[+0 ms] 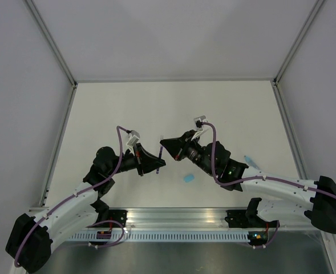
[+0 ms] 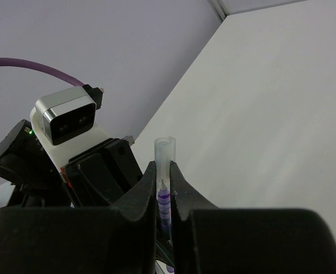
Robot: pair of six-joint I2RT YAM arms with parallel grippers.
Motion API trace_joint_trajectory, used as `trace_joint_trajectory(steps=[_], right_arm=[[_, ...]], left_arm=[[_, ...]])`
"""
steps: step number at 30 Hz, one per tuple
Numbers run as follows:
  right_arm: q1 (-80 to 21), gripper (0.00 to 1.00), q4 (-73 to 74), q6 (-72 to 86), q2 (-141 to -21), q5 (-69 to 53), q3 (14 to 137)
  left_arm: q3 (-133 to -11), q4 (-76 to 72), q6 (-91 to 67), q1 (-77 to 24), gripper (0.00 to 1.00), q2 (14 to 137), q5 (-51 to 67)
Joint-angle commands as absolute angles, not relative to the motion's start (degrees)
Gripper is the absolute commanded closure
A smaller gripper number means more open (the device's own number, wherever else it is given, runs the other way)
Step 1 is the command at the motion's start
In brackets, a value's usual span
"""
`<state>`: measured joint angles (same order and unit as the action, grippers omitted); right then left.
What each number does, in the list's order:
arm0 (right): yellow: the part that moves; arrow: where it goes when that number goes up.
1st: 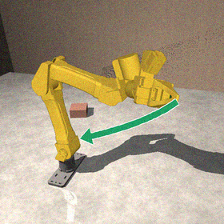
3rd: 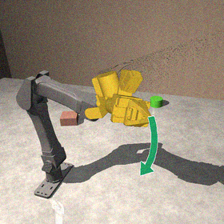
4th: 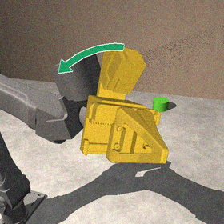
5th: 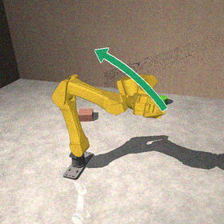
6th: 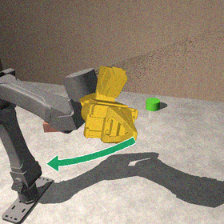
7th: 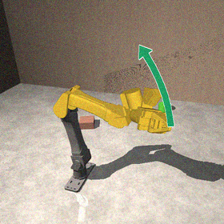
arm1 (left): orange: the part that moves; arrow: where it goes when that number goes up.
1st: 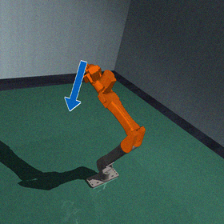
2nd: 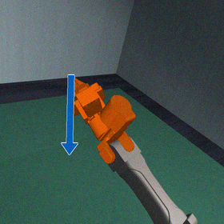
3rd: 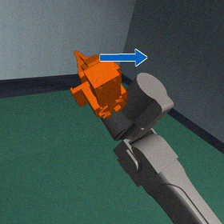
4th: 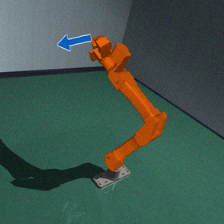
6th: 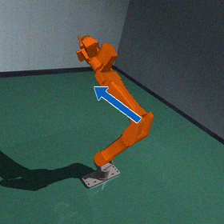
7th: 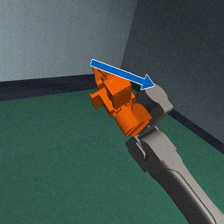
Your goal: Insert the pens into the pen caps
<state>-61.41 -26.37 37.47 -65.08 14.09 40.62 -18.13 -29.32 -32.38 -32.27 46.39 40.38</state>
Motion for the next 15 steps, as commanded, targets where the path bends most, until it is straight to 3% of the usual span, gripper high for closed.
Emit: trace_joint_trajectory(steps=[1,15], right_arm=[[-62.5,1.0,-26.3,36.2,-62.9,13.4,40.9],[-62.5,1.0,-26.5,33.8,-62.3,11.0,41.3]], left_arm=[[-18.5,-33.2,-33.8,-31.9,0.98,46.1,37.0],[-18.1,-34.6,-33.7,-31.9,0.98,45.8,38.7]])
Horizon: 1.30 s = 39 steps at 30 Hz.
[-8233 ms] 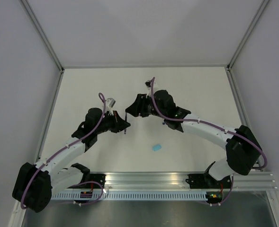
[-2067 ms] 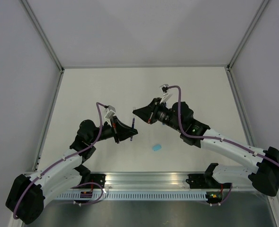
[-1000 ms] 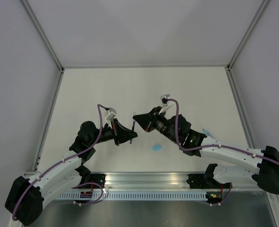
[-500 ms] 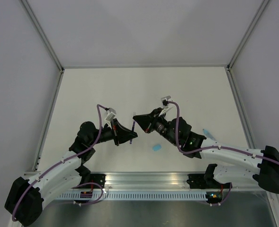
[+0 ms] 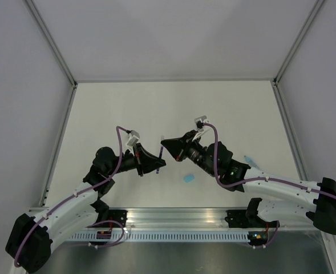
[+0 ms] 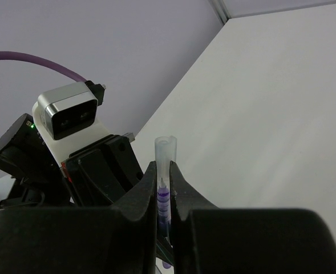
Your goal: Insert the pens into the pen caps
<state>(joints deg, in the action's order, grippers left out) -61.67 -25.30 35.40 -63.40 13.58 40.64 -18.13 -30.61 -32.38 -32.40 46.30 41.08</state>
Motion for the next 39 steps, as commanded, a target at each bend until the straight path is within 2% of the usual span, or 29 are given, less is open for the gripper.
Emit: trace_joint_trajectory(steps=[1,4,11,18,28,32,39], right_arm=[[-62.5,1.0,-26.3,33.4,-62.5,10.9,41.5],[-62.6,0.99,-26.3,32.3,-62.6,10.0,41.4],[-62.6,0.72,-25.4,31.3,-61.3,8.8,41.0],[-62.5,0.55,-22.3,30.6,-59.7,8.3,42.8],[-62.5,0.46,-8.7,25.4,-61.2,3.4,54.6],[-62.5,0.4,-3.1,24.8,-62.3,4.7,59.7],[-62.6,0.38,5.3,23.1,-66.1,7.6,65.6]], left_arm=[[-18.2,-34.6,-33.8,-31.9,0.98,46.0,38.8],[-18.2,-34.6,-33.6,-31.9,0.98,45.9,38.7],[-16.8,-36.7,-33.0,-31.9,0.98,42.8,40.2],[-16.2,-38.8,-33.2,-31.9,0.98,41.8,42.6],[-16.0,-43.5,-34.5,-32.1,0.98,44.0,47.7],[-16.3,-44.6,-34.9,-32.5,0.98,45.0,49.0],[-16.3,-45.2,-34.6,-33.1,0.98,45.4,49.5]])
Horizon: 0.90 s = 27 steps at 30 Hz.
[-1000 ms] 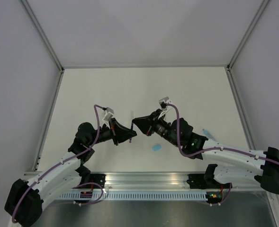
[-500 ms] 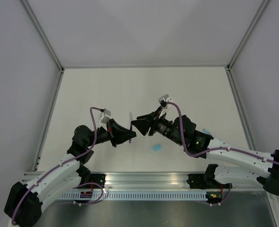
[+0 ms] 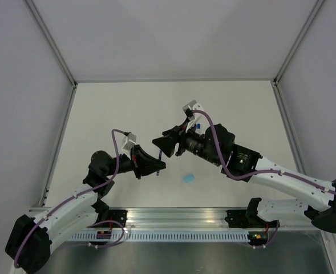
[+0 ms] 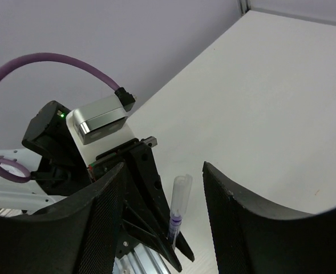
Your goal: Insert the pens into the pen caps
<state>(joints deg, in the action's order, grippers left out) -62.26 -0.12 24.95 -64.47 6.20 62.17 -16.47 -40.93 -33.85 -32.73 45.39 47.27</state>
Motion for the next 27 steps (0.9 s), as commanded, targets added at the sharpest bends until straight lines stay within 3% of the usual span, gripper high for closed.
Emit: trace_joint_trajectory(steps=[1,9,16,22,27], right_arm=[[-62.5,0.38,5.7,23.0,-66.5,7.9,66.1],[-62.5,0.44,6.7,23.6,-69.3,8.5,67.7],[-62.5,0.76,4.3,24.6,-67.8,8.6,65.1],[-62.5,0.95,1.1,24.9,-66.8,9.2,62.1],[-62.5,1.0,-1.4,24.8,-66.1,9.9,60.5]], left_arm=[[-16.3,-45.2,-34.6,-33.1,0.98,45.4,49.6],[-16.4,-44.9,-34.3,-33.3,0.98,45.7,49.2],[-16.4,-44.4,-34.2,-33.3,0.98,45.6,48.7],[-16.4,-43.9,-34.3,-33.3,0.98,45.4,47.7],[-16.6,-43.7,-34.2,-33.3,0.98,45.9,47.6]])
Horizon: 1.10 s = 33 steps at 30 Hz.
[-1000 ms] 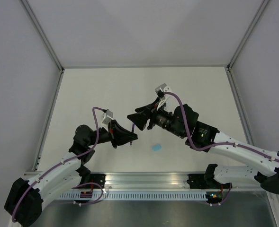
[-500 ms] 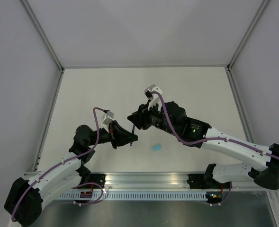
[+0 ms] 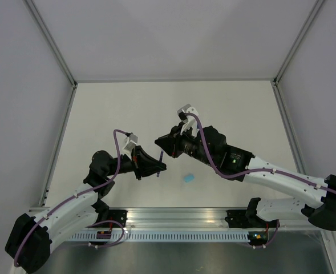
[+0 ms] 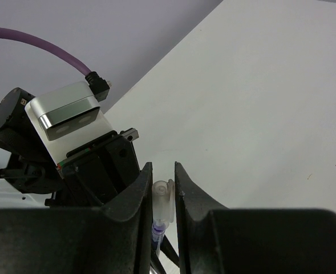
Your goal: Insert the pens into the pen caps
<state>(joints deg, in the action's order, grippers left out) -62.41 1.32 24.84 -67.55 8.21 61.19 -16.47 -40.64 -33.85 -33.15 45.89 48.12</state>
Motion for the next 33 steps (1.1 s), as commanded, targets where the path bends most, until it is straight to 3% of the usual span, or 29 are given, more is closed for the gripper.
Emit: trace_joint_trajectory(steps=[1,25,33], right_arm=[[-62.5,1.0,-1.4,24.9,-66.0,10.1,60.6],[-62.5,1.0,-11.4,27.4,-65.3,8.4,52.7],[-62.5,1.0,-13.3,27.6,-64.3,7.4,49.4]], left_arm=[[-16.6,-43.8,-34.2,-33.3,0.98,45.9,47.6],[-16.4,-42.9,-34.6,-33.3,0.98,45.4,45.8],[-17.5,-37.1,-34.5,-33.1,0.98,45.2,39.3]])
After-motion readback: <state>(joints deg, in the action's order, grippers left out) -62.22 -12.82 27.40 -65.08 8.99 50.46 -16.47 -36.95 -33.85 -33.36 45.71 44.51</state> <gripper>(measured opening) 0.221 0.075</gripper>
